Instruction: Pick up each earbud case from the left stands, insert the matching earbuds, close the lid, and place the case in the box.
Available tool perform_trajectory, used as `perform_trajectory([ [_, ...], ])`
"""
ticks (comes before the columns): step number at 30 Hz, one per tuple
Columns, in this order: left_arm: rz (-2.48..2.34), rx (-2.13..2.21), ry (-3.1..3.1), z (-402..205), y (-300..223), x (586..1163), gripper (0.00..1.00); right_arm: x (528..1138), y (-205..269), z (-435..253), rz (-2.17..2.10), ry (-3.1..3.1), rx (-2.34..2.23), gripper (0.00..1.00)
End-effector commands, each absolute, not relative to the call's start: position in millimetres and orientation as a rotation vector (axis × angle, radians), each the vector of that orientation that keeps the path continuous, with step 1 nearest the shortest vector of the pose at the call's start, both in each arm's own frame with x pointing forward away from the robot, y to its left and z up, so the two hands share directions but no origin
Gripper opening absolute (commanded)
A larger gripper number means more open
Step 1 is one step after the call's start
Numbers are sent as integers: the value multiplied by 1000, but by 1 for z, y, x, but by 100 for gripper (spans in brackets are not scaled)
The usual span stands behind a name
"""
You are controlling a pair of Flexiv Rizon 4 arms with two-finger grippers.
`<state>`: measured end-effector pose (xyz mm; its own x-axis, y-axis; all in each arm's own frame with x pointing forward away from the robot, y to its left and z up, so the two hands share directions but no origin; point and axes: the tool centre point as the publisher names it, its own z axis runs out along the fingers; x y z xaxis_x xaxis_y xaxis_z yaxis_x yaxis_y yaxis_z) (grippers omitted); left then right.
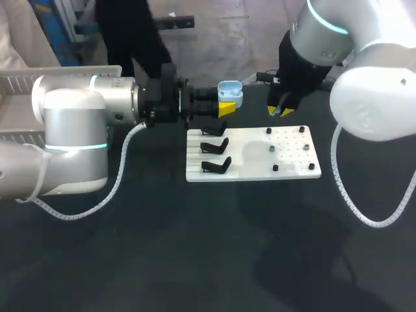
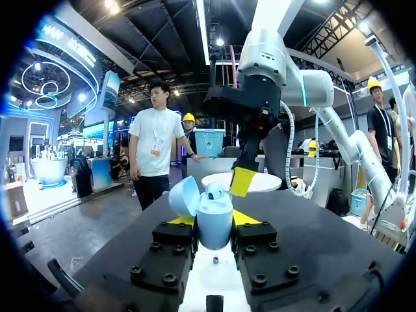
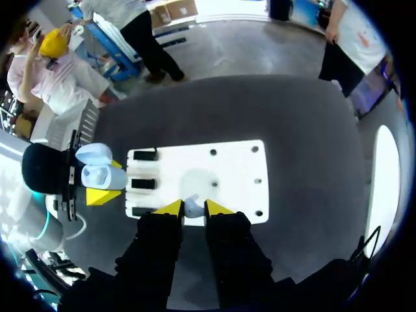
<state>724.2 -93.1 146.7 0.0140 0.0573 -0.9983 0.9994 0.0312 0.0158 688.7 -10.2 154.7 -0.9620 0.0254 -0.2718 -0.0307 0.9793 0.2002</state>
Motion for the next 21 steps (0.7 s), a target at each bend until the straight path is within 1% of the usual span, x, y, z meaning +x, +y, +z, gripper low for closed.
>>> perform_trajectory([
  [1, -1142, 1228, 1250, 146, -93, 723, 0, 667, -8, 197, 275, 2888, -99, 0],
  [11, -1142, 1228, 1250, 146, -93, 723, 0, 648, 29, 234, 306, 2874, -408, 0],
  [21, -1142, 1228, 1250, 146, -93, 723, 0, 660, 64, 240, 311, 2820, -618, 0],
])
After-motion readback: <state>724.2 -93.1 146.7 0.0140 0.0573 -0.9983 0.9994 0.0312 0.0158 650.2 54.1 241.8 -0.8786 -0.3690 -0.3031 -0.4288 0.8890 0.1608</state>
